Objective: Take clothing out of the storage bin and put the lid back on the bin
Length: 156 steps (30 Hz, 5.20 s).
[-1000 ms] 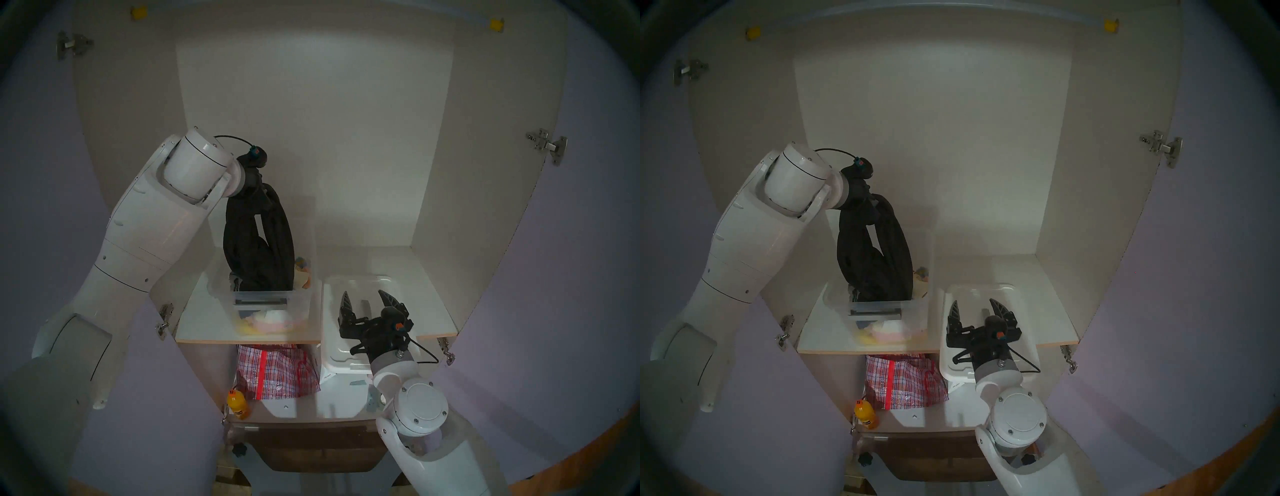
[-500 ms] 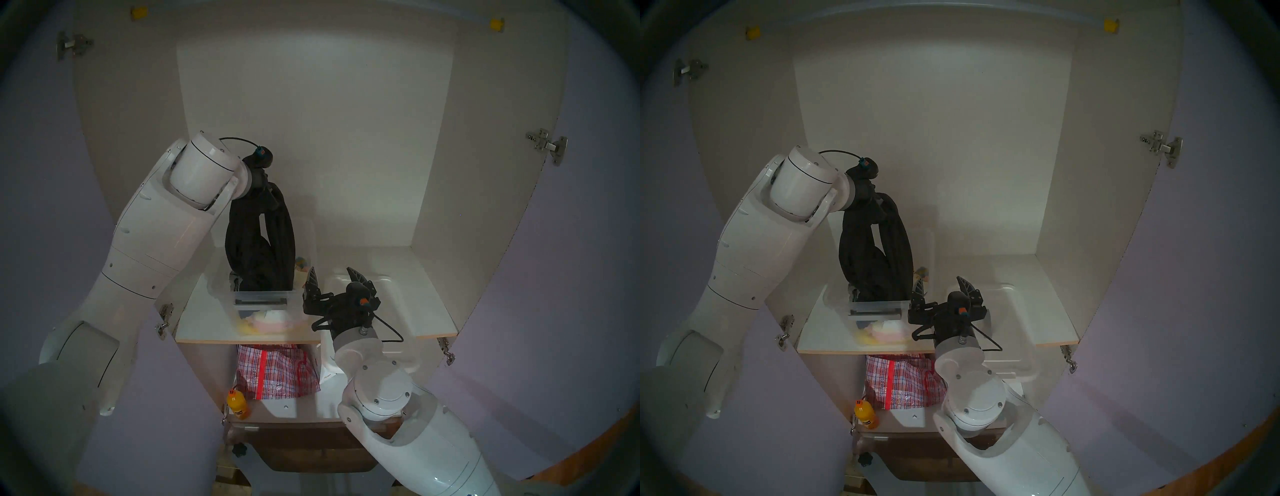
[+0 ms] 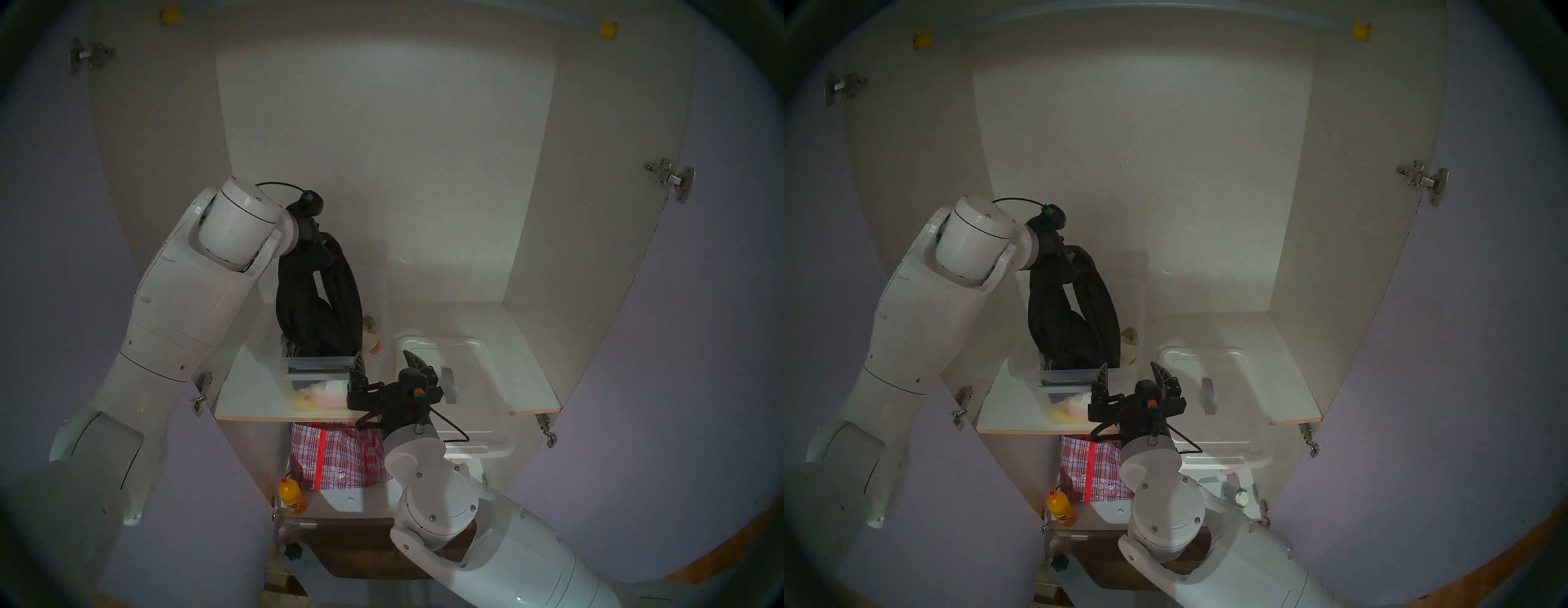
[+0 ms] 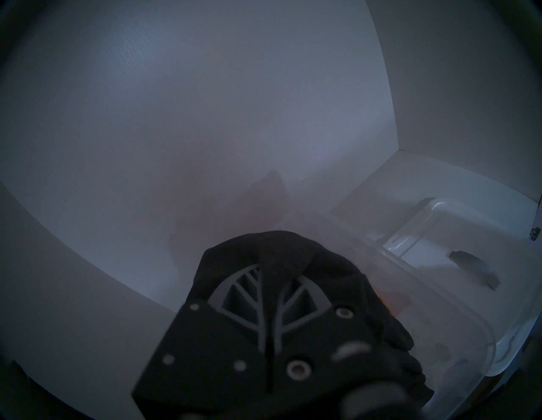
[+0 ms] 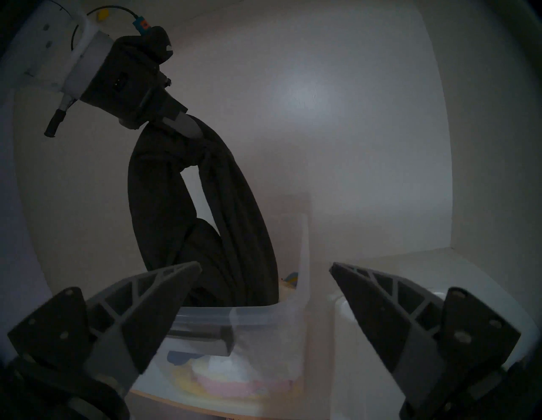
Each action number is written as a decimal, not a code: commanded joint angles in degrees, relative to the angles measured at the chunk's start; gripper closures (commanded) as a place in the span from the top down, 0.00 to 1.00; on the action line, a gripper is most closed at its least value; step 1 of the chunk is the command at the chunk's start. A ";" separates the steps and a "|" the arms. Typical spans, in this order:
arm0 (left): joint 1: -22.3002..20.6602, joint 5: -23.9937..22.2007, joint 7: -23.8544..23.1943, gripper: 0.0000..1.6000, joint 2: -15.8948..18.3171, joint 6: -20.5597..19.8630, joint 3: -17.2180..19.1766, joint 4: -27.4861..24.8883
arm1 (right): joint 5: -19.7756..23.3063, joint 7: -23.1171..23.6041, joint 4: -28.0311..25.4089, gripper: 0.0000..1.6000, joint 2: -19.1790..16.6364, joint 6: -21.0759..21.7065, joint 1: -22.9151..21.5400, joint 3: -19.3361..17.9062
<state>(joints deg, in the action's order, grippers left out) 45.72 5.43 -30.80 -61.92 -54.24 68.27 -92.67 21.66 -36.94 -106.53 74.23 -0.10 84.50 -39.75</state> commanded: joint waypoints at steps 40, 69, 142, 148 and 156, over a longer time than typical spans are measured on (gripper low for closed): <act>0.32 0.90 5.28 0.00 -3.21 -0.76 -0.68 -6.55 | 0.87 8.49 22.36 1.00 14.93 11.18 -23.88 1.58; -1.73 -1.00 2.04 0.00 -1.74 -0.76 -0.76 -3.08 | 3.99 10.76 36.31 1.00 20.10 8.62 -30.62 -0.95; 4.08 -1.75 7.22 1.00 7.70 9.78 3.95 -4.46 | 9.10 -9.17 78.67 0.00 40.77 -15.12 -70.37 -29.78; 4.11 -1.81 7.58 1.00 7.59 9.63 3.79 -4.48 | 10.29 -8.93 82.23 0.00 40.72 -14.12 -75.78 -33.69; 4.24 -1.86 8.07 1.00 7.51 9.56 3.68 -4.40 | 12.39 -7.78 86.77 0.00 37.26 -13.19 -82.97 -38.61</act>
<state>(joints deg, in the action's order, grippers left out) 51.31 3.55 -23.02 -54.30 -45.15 71.23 -95.75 33.60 -46.33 -20.20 112.93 -13.78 6.73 -77.71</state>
